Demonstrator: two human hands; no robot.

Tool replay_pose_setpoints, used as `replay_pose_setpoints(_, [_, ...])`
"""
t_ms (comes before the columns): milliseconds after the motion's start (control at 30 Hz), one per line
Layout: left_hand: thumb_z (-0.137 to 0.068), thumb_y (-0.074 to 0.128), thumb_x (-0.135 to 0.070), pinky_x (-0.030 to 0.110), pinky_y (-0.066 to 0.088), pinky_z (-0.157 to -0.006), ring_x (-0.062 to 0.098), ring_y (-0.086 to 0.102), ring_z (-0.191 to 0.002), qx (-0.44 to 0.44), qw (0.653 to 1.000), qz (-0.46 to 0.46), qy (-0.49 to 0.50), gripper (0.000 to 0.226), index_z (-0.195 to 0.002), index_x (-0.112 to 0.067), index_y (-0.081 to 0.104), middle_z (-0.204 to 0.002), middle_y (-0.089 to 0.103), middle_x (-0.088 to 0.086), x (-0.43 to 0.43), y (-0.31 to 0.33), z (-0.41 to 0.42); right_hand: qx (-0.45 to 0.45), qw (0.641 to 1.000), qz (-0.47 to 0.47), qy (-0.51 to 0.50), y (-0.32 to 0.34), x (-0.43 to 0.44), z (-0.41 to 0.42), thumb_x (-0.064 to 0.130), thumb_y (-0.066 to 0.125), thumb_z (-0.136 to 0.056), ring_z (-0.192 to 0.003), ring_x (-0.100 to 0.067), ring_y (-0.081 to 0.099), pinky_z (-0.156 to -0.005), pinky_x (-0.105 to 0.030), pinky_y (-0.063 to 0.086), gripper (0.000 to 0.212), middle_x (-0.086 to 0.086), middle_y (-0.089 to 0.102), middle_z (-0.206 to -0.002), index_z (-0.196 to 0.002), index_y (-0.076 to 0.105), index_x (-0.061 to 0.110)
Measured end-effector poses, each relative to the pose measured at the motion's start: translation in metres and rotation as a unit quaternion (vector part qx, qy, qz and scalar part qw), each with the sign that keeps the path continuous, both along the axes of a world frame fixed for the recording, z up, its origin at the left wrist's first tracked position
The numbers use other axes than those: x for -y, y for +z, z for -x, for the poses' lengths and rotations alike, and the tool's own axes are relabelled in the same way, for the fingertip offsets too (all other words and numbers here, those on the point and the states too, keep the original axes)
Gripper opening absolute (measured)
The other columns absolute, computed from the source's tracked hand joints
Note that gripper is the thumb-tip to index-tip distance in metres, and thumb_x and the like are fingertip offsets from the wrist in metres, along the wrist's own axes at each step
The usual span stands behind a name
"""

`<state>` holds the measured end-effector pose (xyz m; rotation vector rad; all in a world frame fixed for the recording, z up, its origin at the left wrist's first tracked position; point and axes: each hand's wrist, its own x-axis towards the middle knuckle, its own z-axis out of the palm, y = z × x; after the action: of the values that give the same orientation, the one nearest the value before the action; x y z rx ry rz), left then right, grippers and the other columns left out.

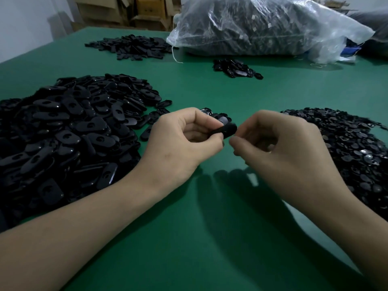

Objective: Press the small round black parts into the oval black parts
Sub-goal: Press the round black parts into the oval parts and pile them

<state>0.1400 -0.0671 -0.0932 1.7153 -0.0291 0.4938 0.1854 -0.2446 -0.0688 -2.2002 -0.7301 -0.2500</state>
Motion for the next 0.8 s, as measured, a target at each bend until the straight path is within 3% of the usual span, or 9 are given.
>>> replay_pose_setpoints(100, [-0.085,0.079,0.001,0.022,0.060,-0.079,0.021,0.078,-0.083,0.026,0.999,0.025,0.000,0.023,-0.087,-0.020,0.071,-0.088,0.080,0.004,0.000,0.003,0.001,-0.226,0.964,-0.134,0.039,-0.002,-0.002,-0.003,0.023,0.071,-0.092,-0.057,-0.017,0.064,-0.066,-0.037,0.054,0.004,-0.002,0.075,-0.071,-0.094,0.069,0.020])
replay_pose_setpoints(267, [-0.086,0.077,0.004,0.019,0.058,-0.076,0.015,0.079,-0.083,0.052,0.998,0.015,-0.020,0.024,-0.087,-0.018,0.068,-0.090,0.080,0.002,0.003,0.004,0.004,-0.369,0.888,-0.251,0.112,-0.003,-0.006,-0.001,0.016,0.070,-0.090,-0.054,-0.016,0.053,-0.054,-0.022,0.046,0.003,-0.010,0.068,-0.072,-0.093,0.069,0.015])
replay_pose_setpoints(400, [-0.083,0.077,-0.002,0.017,0.058,-0.076,0.010,0.078,-0.081,0.064,0.998,-0.025,-0.010,0.025,-0.085,-0.024,0.065,-0.091,0.080,-0.006,0.004,0.002,0.005,-0.413,0.854,-0.282,0.141,-0.004,-0.009,0.002,0.025,0.072,-0.075,-0.055,-0.016,0.052,-0.052,-0.021,0.047,0.021,-0.011,0.066,-0.075,-0.091,0.065,0.013])
replay_pose_setpoints(700, [-0.084,0.077,-0.008,0.033,0.063,-0.083,0.008,0.078,-0.082,0.077,0.993,-0.092,0.004,0.024,-0.086,-0.026,0.061,-0.085,0.080,-0.007,0.003,0.000,0.005,-0.437,0.828,-0.311,0.165,-0.007,-0.010,0.000,0.018,0.072,-0.073,-0.056,-0.016,0.053,-0.055,-0.022,0.049,0.013,-0.009,0.064,-0.074,-0.084,0.065,0.015])
replay_pose_setpoints(800, [-0.084,0.078,-0.006,0.031,0.062,-0.084,0.006,0.078,-0.084,0.082,0.992,-0.095,0.011,0.024,-0.086,-0.025,0.063,-0.086,0.079,-0.009,0.004,0.000,0.006,-0.439,0.822,-0.318,0.175,-0.007,-0.009,-0.002,0.017,0.071,-0.074,-0.056,-0.016,0.054,-0.056,-0.022,0.049,0.008,-0.008,0.065,-0.073,-0.080,0.066,0.018])
